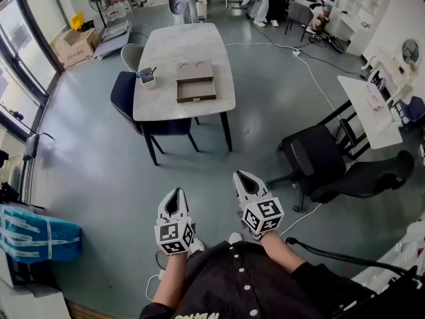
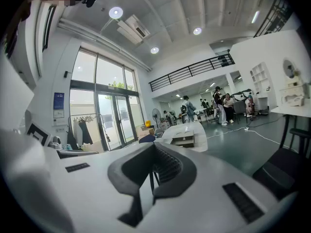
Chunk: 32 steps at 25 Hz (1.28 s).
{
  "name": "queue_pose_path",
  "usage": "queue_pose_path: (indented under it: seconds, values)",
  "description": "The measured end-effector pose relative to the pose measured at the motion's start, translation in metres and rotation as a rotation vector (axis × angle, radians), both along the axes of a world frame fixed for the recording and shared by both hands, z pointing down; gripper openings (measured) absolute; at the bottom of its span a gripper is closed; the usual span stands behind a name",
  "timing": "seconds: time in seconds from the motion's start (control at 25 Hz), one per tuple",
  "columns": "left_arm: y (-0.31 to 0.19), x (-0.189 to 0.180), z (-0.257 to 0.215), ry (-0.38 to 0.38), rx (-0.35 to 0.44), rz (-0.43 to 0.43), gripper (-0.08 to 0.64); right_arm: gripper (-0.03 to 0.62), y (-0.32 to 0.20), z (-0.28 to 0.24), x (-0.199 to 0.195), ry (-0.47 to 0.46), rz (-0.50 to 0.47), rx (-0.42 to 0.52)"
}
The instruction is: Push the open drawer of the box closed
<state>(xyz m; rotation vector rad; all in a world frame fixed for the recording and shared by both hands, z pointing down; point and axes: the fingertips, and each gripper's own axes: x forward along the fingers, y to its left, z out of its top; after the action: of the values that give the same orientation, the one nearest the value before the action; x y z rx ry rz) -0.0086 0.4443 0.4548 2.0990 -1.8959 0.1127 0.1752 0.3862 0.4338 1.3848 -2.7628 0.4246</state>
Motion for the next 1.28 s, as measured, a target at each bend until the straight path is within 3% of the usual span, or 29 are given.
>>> queue_pose_path:
  seconds: [0.64, 1.0, 1.28]
  values:
    - [0.000, 0.018, -0.002, -0.013, -0.003, -0.013, 0.017, -0.003, -0.002, -0.004, 0.018, -0.016, -0.012, 0.018]
    - [0.001, 0.057, 0.002, -0.015, -0.005, -0.058, 0.017, -0.003, -0.004, 0.000, 0.058, 0.006, -0.052, 0.024]
    - [-0.013, 0.074, 0.009, -0.018, -0.016, -0.043, 0.017, -0.003, -0.017, 0.009, 0.074, 0.013, -0.037, 0.005]
